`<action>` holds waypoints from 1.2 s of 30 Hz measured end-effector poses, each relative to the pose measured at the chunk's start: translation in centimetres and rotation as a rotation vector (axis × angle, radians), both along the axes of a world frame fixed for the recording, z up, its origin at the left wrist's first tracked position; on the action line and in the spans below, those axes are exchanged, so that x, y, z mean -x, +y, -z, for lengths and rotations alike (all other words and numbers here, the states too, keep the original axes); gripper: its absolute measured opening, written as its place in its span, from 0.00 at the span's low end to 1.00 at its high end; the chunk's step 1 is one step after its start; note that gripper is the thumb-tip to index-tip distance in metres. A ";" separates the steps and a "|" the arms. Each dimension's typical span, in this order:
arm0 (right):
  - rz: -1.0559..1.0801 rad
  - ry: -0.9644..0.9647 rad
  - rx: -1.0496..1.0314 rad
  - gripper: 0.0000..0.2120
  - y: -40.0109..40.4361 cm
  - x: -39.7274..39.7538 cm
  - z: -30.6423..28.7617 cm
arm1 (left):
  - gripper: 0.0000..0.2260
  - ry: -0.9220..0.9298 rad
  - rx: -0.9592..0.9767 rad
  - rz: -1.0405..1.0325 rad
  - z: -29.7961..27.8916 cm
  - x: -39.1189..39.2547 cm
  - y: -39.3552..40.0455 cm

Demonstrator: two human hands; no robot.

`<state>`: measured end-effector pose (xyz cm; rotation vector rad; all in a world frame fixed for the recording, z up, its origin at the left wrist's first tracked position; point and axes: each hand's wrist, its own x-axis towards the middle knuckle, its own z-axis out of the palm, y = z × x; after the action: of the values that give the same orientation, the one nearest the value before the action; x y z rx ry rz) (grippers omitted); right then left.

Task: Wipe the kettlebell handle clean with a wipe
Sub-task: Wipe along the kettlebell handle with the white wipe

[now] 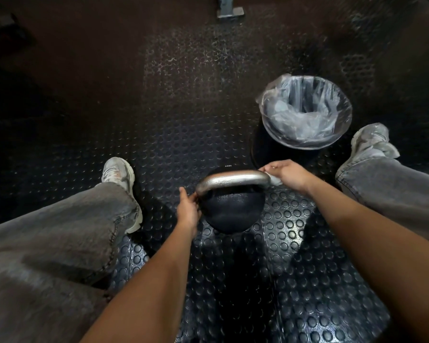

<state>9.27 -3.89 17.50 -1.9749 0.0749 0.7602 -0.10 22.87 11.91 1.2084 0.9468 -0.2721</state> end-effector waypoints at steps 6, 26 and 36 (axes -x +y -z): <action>-0.134 -0.071 -0.105 0.11 0.7 -2.1 -2.7 | 0.32 0.001 -0.011 0.002 -0.1 0.0 -0.1; -0.024 -0.030 -0.251 0.12 -0.7 -0.6 -2.7 | 0.31 0.020 -0.009 -0.020 -0.8 0.0 -0.3; -0.210 -0.032 0.091 0.13 1.7 -1.9 -2.8 | 0.31 0.002 0.011 -0.026 -1.0 0.1 -0.4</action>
<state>11.21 -2.19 20.32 -2.1028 -0.1209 0.8724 -0.15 22.44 12.90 1.1855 0.9611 -0.2580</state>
